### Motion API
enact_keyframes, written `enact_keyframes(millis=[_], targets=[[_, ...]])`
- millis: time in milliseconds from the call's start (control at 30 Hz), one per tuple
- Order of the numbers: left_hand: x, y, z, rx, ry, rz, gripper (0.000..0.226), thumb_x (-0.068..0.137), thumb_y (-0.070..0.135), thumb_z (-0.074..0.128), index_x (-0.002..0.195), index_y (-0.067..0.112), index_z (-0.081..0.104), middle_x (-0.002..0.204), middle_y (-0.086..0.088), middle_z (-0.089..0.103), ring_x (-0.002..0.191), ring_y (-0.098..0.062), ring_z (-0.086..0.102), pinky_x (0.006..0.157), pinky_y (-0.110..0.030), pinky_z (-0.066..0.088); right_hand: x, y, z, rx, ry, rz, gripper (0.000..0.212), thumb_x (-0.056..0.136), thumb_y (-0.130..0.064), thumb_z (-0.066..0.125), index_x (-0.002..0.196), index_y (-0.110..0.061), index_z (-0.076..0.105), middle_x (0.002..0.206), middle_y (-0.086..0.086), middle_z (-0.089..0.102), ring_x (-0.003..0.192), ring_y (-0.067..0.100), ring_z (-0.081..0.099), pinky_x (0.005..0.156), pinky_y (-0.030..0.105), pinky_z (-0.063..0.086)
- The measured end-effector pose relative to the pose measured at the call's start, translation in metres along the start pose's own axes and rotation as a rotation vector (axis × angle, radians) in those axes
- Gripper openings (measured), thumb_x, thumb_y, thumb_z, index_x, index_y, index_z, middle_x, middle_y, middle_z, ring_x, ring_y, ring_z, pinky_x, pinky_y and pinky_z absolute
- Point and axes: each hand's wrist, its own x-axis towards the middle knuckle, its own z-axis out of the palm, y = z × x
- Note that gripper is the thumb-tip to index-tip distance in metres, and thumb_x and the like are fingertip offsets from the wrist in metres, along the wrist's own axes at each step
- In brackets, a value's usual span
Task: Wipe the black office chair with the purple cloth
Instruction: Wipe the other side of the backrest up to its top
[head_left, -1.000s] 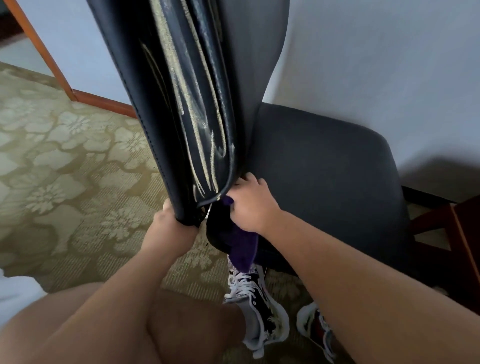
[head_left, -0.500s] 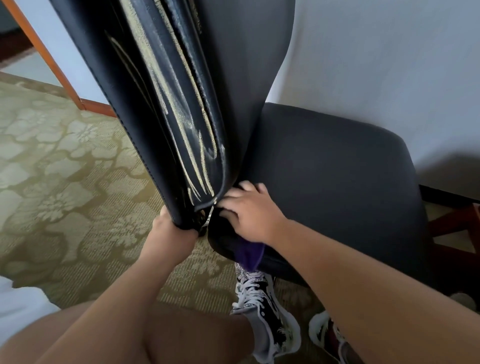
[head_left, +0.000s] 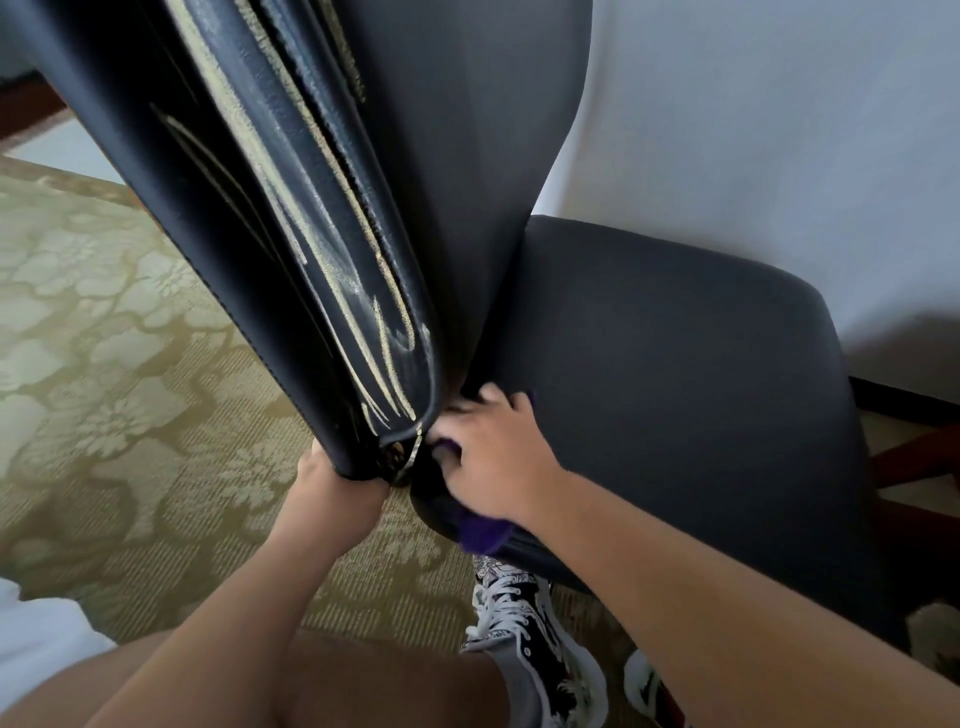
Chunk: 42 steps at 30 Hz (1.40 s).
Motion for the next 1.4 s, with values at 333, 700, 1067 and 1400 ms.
enact_keyframes(millis=[333,700,1067,1400], targets=[[-0.009,0.006,0.002,-0.008,0.068,0.015,0.018,0.080,0.016,0.067,0.086,0.021,0.050,0.101,-0.007,0.058,0.103,-0.037,0.056,0.072,-0.040,0.042,0.021,0.034,0.001,-0.079,0.089,-0.061,0.018,0.092,-0.034,0.055,0.101,-0.038,0.069,0.108,-0.017,0.068,0.100,0.026,0.050,0.080,0.043,0.036],[0.005,0.002,0.000,-0.061,0.068,0.029,0.023,0.078,0.013,0.067,0.081,0.026,0.048,0.094,-0.002,0.053,0.094,-0.029,0.052,0.071,-0.038,0.041,0.098,0.079,-0.018,-0.131,0.038,0.343,0.034,0.090,-0.025,0.043,0.111,-0.042,0.064,0.113,-0.013,0.063,0.104,0.025,0.040,0.086,0.044,0.026],[0.002,0.008,0.001,0.024,0.066,-0.012,0.025,0.076,0.007,0.063,0.068,0.024,0.047,0.087,-0.004,0.053,0.092,-0.029,0.049,0.065,-0.034,0.035,0.005,0.006,0.009,-0.051,0.068,-0.101,0.014,0.083,-0.029,0.055,0.087,-0.032,0.068,0.090,-0.015,0.068,0.092,0.025,0.047,0.072,0.037,0.031],[0.006,0.003,-0.001,-0.101,0.030,-0.006,0.012,0.066,0.030,0.059,0.073,0.029,0.050,0.089,-0.002,0.055,0.088,-0.025,0.049,0.069,-0.038,0.041,0.067,0.063,-0.002,-0.093,0.196,-0.133,0.030,0.085,-0.038,0.041,0.085,-0.033,0.070,0.087,-0.011,0.070,0.080,0.032,0.057,0.068,0.036,0.032]])
